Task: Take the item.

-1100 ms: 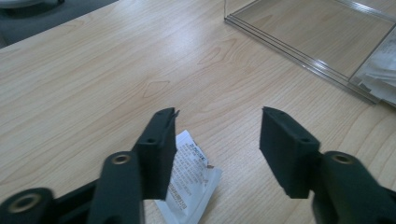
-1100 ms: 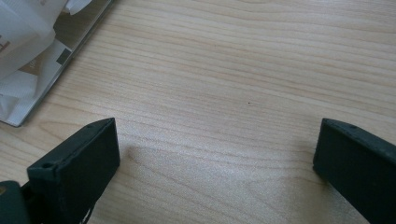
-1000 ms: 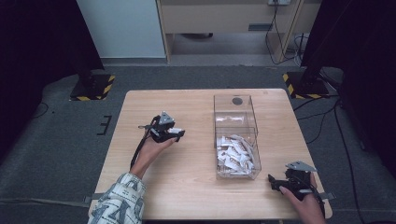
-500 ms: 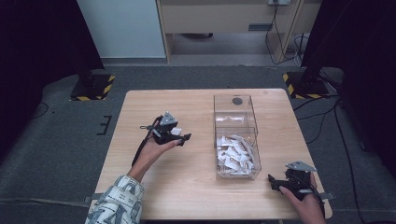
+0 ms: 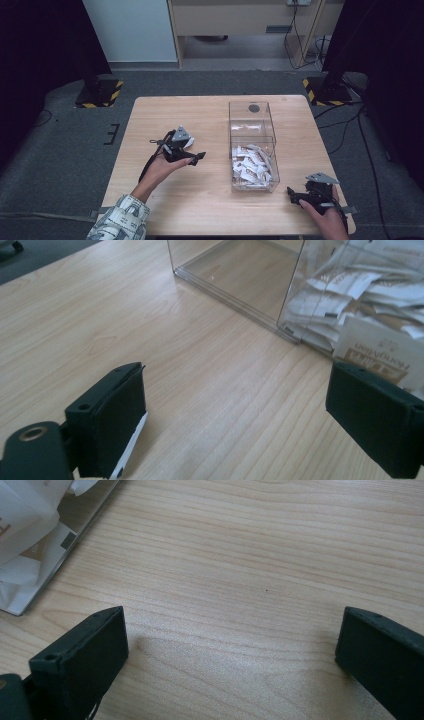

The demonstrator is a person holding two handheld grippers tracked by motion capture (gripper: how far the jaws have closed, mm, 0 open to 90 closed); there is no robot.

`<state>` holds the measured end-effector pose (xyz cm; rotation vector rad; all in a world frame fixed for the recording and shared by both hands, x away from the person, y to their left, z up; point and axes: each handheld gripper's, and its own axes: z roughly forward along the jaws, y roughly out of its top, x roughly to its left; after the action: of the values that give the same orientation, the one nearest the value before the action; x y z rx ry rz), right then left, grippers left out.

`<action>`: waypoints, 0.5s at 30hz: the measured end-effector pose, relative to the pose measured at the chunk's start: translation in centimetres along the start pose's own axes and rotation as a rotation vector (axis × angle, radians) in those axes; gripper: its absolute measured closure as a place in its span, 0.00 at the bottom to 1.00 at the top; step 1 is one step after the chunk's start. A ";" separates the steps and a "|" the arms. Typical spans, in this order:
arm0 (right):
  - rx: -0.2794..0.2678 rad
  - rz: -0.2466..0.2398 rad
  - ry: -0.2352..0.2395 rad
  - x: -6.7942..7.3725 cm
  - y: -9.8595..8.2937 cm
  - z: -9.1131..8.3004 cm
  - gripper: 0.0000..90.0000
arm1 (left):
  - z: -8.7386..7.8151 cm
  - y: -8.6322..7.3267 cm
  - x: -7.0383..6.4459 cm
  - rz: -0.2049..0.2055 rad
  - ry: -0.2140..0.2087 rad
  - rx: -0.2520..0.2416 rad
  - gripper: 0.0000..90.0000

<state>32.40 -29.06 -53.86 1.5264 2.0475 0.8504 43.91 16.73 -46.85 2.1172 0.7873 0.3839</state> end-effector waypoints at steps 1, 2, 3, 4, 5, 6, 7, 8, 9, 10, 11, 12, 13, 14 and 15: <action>0.000 0.000 0.000 0.0 0.0 0.0 0.01 | -0.1 -0.2 0.0 0.003 0.002 0.009 0.08; 0.000 0.000 0.000 0.0 0.0 0.0 0.01 | -0.2 -0.3 -0.1 0.007 0.005 0.013 0.08; 0.000 0.000 0.000 0.0 0.0 0.0 0.01 | -0.3 -0.5 -0.1 0.006 0.006 0.012 0.08; 0.000 0.000 0.000 0.0 0.0 0.0 0.01 | -0.4 -0.6 -0.1 0.005 0.005 0.012 0.08; 0.000 0.000 0.000 0.0 0.0 0.0 0.01 | -0.6 -0.8 -0.1 0.005 0.008 0.014 0.08; 0.000 0.000 0.000 0.0 0.0 0.0 0.01 | -0.7 -1.0 -0.1 0.005 0.014 0.015 0.08; 0.000 0.000 0.000 0.0 0.0 0.0 0.01 | -0.9 -1.2 -0.1 0.000 0.018 0.014 0.08; 0.000 0.000 0.000 0.0 0.0 0.0 0.01 | -1.0 -1.4 -0.1 -0.006 0.016 0.015 0.08; 0.000 0.000 0.000 0.0 0.0 0.0 0.01 | -1.1 -1.7 -0.1 -0.012 0.017 0.018 0.08; 0.000 0.000 0.000 0.0 0.0 0.0 0.01 | -1.1 -2.0 -0.1 -0.009 0.020 0.025 0.08; 0.000 0.000 0.000 0.0 0.0 0.0 0.01 | -1.2 -2.3 -0.1 -0.008 0.021 0.036 0.08; 0.000 0.000 0.000 0.0 0.0 0.0 0.01 | -1.3 -2.6 -0.2 -0.008 0.025 0.046 0.08; 0.000 0.000 0.000 0.0 0.0 0.0 0.01 | -1.3 -2.8 -0.2 -0.009 0.032 0.054 0.08; 0.000 0.000 0.000 0.0 0.0 0.0 0.01 | -1.4 -3.2 -0.2 -0.011 0.032 0.056 0.08; 0.000 0.000 0.000 0.0 0.0 0.0 0.01 | -1.5 -3.5 -0.2 -0.015 0.030 0.056 0.08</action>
<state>32.40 -29.06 -53.86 1.5264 2.0474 0.8504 41.56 19.12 -48.64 2.1603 0.8394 0.3906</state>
